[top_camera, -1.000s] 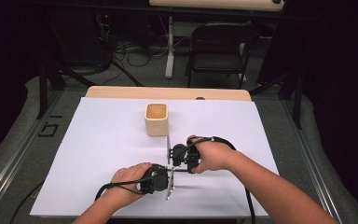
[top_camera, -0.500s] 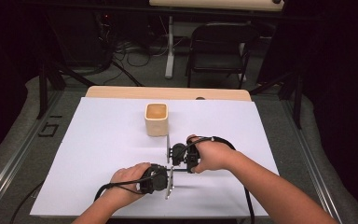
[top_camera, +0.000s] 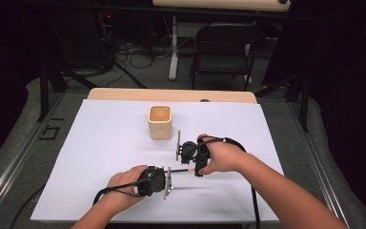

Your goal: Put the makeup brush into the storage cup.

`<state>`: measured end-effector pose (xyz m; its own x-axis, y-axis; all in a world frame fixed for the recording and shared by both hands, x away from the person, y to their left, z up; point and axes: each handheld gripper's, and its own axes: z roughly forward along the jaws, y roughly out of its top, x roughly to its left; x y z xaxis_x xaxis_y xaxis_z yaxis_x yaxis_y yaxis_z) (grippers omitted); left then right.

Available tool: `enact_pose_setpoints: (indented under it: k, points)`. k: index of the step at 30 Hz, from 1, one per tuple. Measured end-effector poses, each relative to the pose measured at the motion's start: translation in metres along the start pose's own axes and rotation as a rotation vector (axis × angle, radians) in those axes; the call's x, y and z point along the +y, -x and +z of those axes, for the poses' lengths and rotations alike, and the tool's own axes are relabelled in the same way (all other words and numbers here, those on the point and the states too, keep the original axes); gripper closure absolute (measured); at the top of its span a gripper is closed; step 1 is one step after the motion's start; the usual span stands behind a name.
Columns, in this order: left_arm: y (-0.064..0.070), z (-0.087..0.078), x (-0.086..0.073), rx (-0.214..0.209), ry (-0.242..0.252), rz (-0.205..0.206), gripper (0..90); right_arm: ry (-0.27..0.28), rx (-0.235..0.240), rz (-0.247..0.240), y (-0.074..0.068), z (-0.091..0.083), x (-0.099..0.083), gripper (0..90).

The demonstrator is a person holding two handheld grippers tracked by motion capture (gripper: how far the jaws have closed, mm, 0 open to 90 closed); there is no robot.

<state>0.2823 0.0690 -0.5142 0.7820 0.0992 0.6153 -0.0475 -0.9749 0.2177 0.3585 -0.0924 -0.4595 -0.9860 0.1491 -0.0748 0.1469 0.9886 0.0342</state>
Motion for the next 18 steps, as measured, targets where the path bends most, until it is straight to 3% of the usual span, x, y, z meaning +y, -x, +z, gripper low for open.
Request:
enact_pose_setpoints:
  k: [2,8,9,11,14,15,17,18]
  points:
    - [-0.001,0.000,-0.001,-0.004,-0.001,-0.008,85.5,0.006,-0.004,0.006,0.001,0.000,-0.001,48.1]
    - [-0.007,0.000,-0.009,-0.038,0.009,-0.106,85.5,0.030,-0.016,0.065,0.008,0.001,-0.013,47.3]
    - [-0.007,0.000,-0.009,-0.038,0.009,-0.106,85.5,0.032,-0.016,0.073,0.009,0.000,-0.014,47.3]
    - [-0.011,0.001,-0.012,-0.061,0.013,-0.157,85.6,0.042,-0.018,0.089,0.010,-0.001,-0.017,47.3]
    - [-0.013,0.002,-0.016,-0.077,0.014,-0.193,85.6,0.049,-0.018,0.101,0.011,-0.002,-0.020,47.3]
    - [-0.016,0.003,-0.019,-0.101,0.017,-0.234,85.6,0.061,-0.022,0.107,0.012,-0.003,-0.023,47.3]
    - [-0.017,0.003,-0.020,-0.112,0.015,-0.249,85.6,0.071,-0.026,0.120,0.013,-0.005,-0.025,47.5]
    - [-0.019,0.004,-0.022,-0.135,0.029,-0.302,85.5,0.074,-0.028,0.124,0.013,-0.005,-0.026,47.6]
